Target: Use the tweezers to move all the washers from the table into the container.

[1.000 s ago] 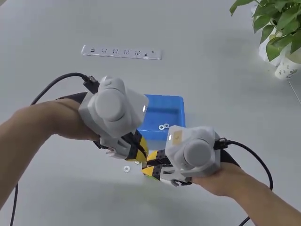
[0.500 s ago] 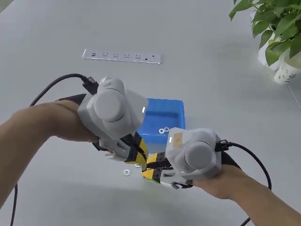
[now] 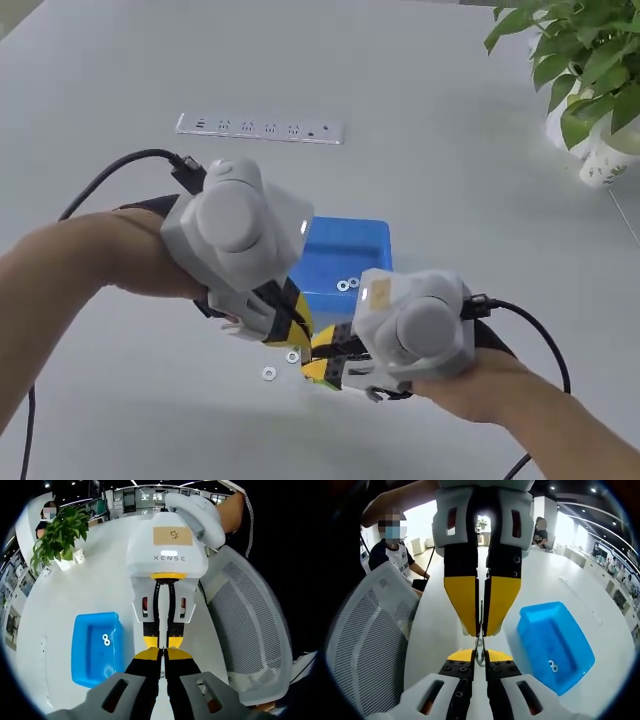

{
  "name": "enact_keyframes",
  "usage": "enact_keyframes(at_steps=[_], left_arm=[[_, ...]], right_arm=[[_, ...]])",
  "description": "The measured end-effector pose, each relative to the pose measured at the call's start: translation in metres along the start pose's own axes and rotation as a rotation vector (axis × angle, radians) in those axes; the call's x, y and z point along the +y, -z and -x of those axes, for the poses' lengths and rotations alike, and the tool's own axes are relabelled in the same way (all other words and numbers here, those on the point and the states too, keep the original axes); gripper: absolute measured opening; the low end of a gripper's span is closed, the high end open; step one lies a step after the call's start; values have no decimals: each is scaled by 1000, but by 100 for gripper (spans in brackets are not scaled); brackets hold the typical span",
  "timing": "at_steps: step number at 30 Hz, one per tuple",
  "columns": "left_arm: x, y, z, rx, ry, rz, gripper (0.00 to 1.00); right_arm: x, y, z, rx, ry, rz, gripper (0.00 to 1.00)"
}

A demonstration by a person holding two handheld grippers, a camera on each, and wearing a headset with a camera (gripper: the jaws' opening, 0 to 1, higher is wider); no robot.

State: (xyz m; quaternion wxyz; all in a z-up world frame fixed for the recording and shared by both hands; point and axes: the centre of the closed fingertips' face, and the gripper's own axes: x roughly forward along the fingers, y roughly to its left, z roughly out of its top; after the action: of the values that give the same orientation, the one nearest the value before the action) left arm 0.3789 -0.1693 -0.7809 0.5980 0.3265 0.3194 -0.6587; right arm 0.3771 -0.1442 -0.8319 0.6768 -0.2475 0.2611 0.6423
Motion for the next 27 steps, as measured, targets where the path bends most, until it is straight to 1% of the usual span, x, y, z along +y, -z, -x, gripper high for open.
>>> enact_keyframes(at_steps=[15,19,27], left_arm=[[13,-13,20,4,-17,-18,6],[18,-16,24,8,-23,-28,6],[31,-18,31,12,-34,-39,6]], right_arm=[[-16,-18,14,-17,27,22,9],[-23,-22,17,-18,33,30,9],[-38,-28,20,-23,42,36,9]])
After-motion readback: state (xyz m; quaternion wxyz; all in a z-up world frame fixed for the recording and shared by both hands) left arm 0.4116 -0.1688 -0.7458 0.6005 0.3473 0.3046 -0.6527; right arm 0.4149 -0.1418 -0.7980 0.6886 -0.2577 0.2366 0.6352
